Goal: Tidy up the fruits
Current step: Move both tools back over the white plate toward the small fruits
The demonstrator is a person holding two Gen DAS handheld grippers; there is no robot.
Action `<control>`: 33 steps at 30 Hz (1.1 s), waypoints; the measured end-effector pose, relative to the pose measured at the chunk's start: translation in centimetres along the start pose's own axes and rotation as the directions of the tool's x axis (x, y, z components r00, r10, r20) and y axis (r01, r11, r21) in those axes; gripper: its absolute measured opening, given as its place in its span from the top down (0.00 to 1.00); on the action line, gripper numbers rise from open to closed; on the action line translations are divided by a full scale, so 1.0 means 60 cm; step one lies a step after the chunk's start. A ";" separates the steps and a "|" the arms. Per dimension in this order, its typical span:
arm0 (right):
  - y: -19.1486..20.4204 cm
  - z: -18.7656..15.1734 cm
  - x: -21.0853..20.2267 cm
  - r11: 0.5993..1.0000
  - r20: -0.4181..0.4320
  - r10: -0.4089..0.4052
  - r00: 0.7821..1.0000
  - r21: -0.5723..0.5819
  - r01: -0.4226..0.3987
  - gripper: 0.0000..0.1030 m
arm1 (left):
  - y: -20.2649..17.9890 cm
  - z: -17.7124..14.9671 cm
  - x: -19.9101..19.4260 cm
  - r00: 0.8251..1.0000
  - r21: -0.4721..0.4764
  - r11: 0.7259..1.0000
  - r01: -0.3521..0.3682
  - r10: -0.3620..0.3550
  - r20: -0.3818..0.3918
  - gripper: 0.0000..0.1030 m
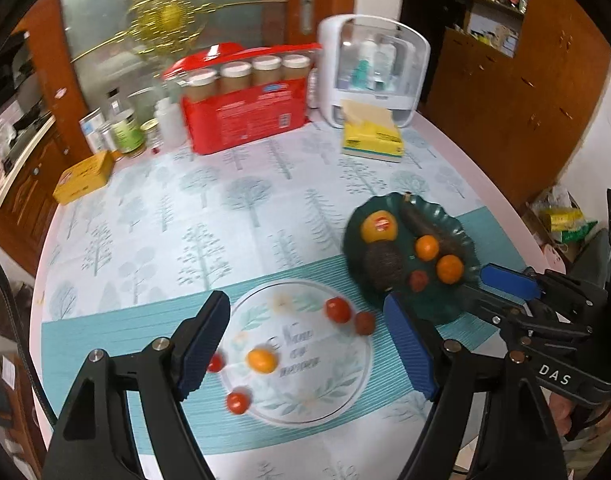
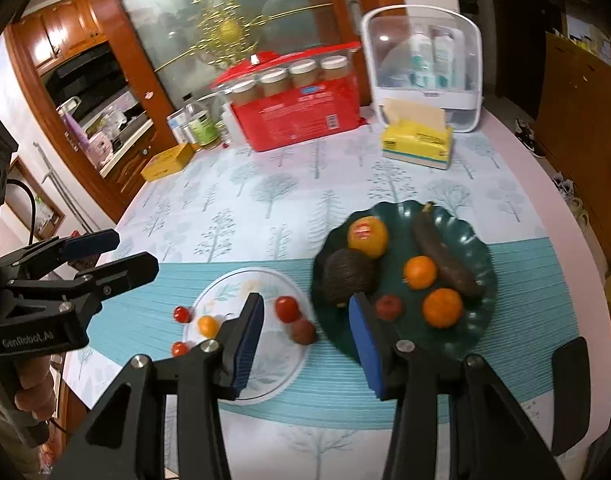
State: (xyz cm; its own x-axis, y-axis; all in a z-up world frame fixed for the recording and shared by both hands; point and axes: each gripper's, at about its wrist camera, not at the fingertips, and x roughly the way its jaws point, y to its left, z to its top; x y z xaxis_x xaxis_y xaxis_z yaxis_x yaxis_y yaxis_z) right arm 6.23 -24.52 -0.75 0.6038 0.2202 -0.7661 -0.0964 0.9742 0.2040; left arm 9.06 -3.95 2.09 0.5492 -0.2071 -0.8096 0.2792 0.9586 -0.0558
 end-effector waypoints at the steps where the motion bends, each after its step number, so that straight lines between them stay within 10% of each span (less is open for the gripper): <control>1: 0.012 -0.002 0.002 1.000 -0.003 0.002 1.000 -0.008 -0.002 0.56 | 0.020 -0.009 -0.003 1.000 -0.016 1.000 -0.005 0.005 0.000 0.24; 23: 0.201 -0.070 0.194 0.996 -0.205 0.045 0.978 -0.068 -0.060 0.56 | 0.236 -0.135 0.128 0.990 -0.069 0.997 -0.020 0.009 -0.144 0.25; 33: 0.239 -0.089 0.286 0.988 -0.267 0.005 0.964 -0.149 -0.046 0.56 | 0.250 -0.155 0.225 0.969 -0.071 0.996 0.054 -0.070 -0.236 0.45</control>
State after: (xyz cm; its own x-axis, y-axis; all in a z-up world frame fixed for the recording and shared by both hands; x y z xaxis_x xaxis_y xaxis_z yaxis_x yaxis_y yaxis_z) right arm 10.97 -6.54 -14.21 0.3702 0.2300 -0.9000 -0.2412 0.9594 0.1459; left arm 13.32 9.43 -15.13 0.3269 -0.2212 -0.9188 0.2521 0.9574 -0.1408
